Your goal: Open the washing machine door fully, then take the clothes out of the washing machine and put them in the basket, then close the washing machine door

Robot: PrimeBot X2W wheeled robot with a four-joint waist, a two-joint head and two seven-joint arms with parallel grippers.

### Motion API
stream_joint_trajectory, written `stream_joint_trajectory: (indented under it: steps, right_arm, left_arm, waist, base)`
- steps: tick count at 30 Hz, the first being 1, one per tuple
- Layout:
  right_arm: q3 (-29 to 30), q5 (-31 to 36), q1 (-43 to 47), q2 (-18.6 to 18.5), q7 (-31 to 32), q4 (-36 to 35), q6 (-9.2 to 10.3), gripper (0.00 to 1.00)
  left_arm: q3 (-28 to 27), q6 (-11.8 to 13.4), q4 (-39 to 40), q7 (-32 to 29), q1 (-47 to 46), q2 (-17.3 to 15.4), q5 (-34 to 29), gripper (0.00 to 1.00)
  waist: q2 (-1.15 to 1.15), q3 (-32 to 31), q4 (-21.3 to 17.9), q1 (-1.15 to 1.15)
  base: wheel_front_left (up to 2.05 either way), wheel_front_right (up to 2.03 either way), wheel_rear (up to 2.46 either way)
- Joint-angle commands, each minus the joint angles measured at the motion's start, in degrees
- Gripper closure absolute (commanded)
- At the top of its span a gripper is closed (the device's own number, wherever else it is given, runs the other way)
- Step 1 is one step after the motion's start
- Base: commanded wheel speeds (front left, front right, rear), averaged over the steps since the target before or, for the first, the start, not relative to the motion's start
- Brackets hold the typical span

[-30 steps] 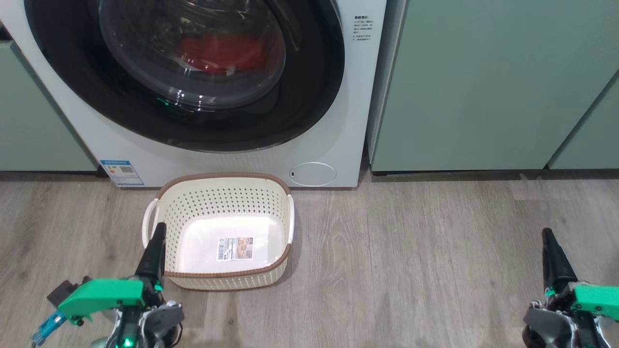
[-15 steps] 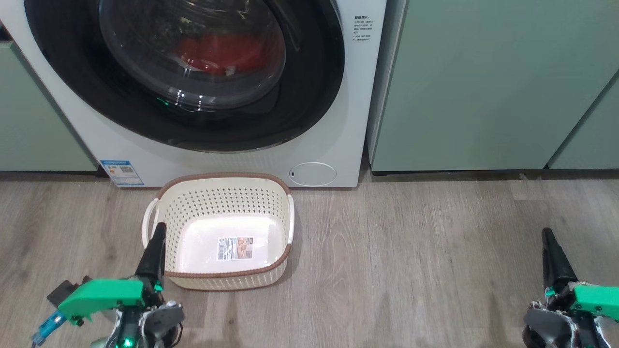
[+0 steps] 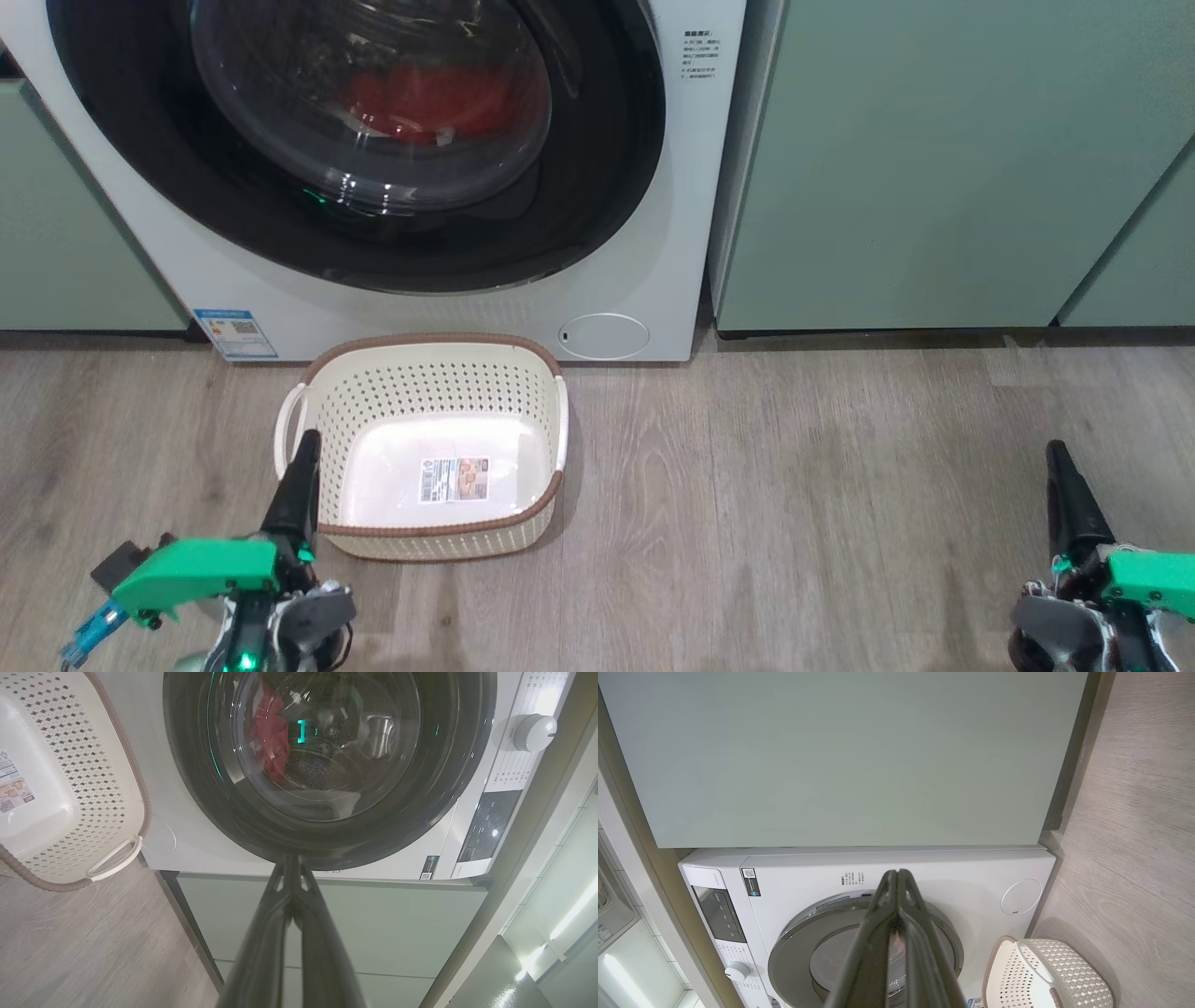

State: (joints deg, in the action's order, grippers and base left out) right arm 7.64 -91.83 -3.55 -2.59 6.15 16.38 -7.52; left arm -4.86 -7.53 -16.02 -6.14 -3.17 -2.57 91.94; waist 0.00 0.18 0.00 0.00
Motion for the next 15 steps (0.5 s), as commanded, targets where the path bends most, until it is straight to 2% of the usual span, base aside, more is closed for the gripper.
stream_joint_trajectory:
  steps: [1, 15]
  right_arm:
    - [-1.1, -0.4, -2.6, -0.3, 0.3, -2.4, 0.03, 1.0]
    - [-1.1, -0.4, -2.6, -0.3, 0.3, -2.4, 0.03, 1.0]
  left_arm:
    - [-1.6, 0.0, 2.0, -0.3, -3.0, -0.3, 0.2, 1.0]
    - [-1.6, 0.0, 2.0, -0.3, -3.0, -0.3, 0.2, 1.0]
  waist:
    - [0.0, 0.0, 0.0, 0.0]
    - [0.0, 0.0, 0.0, 0.0]
  base:
    - [0.0, 0.0, 0.0]
    - [0.0, 0.0, 0.0]
